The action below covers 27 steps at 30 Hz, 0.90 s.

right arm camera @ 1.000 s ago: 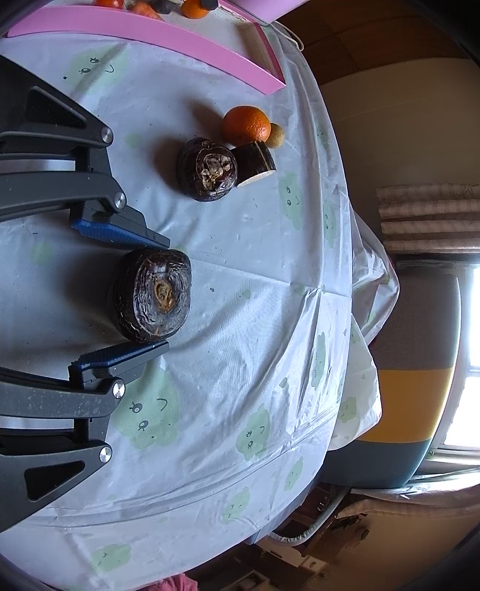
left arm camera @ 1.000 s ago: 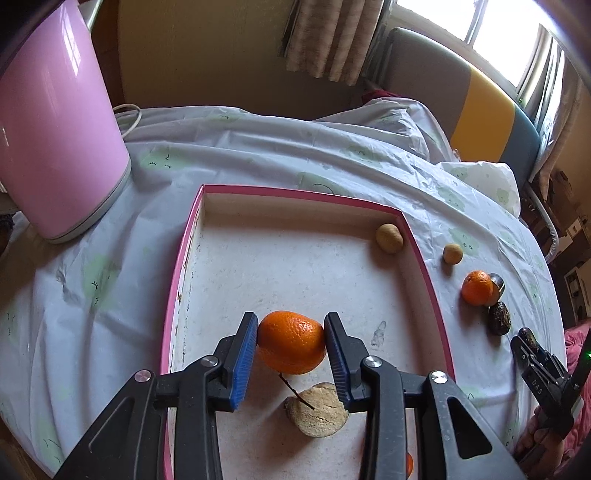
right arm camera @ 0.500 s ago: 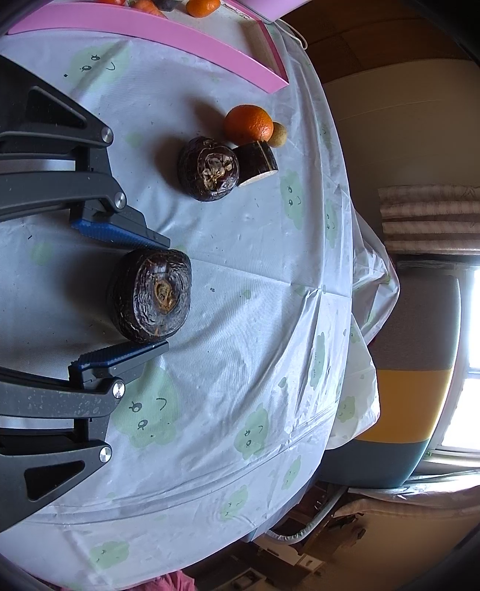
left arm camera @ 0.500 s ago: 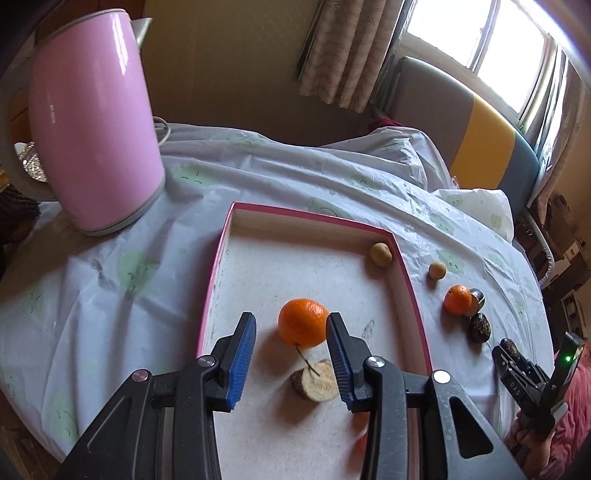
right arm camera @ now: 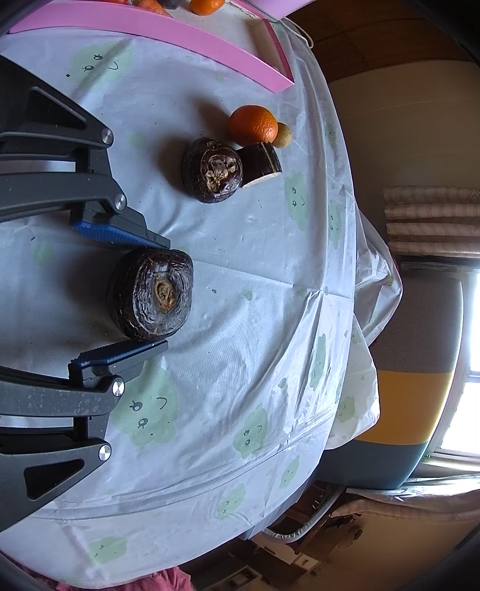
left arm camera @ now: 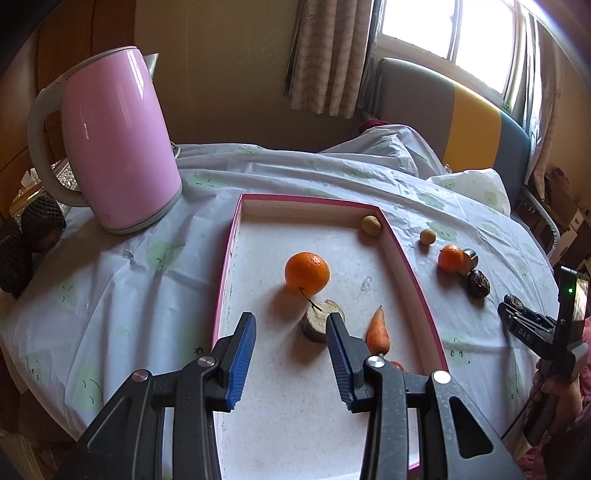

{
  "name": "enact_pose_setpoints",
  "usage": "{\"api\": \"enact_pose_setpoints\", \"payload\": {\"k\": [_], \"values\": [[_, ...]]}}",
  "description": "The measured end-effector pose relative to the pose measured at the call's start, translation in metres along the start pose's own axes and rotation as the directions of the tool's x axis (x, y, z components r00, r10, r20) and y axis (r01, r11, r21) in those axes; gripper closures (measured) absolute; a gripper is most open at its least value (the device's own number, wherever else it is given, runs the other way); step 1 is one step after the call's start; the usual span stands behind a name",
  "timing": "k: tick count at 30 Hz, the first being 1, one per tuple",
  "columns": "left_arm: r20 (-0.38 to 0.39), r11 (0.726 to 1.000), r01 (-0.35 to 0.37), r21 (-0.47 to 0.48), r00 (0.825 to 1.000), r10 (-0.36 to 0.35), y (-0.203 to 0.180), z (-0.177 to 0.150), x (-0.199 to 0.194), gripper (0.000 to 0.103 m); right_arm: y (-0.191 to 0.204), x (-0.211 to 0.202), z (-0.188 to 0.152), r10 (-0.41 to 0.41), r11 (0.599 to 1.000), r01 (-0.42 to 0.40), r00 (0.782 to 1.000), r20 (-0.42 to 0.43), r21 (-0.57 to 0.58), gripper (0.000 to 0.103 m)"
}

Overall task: Organize fruits
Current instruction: 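Carry the held dark taro over the pink tray with the right tool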

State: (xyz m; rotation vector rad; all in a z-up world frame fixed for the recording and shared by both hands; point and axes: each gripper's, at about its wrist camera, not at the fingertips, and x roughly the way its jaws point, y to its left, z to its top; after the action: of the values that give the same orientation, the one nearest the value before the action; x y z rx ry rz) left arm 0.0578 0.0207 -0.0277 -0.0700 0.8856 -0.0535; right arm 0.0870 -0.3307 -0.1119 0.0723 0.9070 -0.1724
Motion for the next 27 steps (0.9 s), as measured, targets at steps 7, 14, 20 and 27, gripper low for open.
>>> {"api": "enact_pose_setpoints", "payload": {"k": [7, 14, 20, 27], "values": [[-0.004, 1.000, 0.006, -0.001, 1.000, -0.006, 0.004, -0.008, -0.004, 0.063, 0.008, -0.013, -0.005, 0.076, 0.996, -0.074, 0.997, -0.027, 0.051, 0.057], [-0.008, 1.000, 0.005, -0.021, 1.000, -0.005, 0.012, -0.013, -0.005, 0.063, 0.046, -0.036, -0.003, 0.204, 0.979, -0.203, 0.979, -0.009, 0.014, 0.057], [-0.004, 0.999, -0.001, -0.035, 1.000, 0.001, 0.018, -0.016, -0.006, 0.063, 0.093, -0.059, 0.008, 0.329, 0.941, -0.328, 0.944, 0.005, -0.085, 0.057], [-0.003, 0.998, -0.003, -0.064, 1.000, 0.003, 0.027, -0.017, -0.006, 0.063, 0.160, -0.070, 0.021, 0.434, 0.877, -0.432, 0.900, -0.037, -0.210, 0.057]]}}
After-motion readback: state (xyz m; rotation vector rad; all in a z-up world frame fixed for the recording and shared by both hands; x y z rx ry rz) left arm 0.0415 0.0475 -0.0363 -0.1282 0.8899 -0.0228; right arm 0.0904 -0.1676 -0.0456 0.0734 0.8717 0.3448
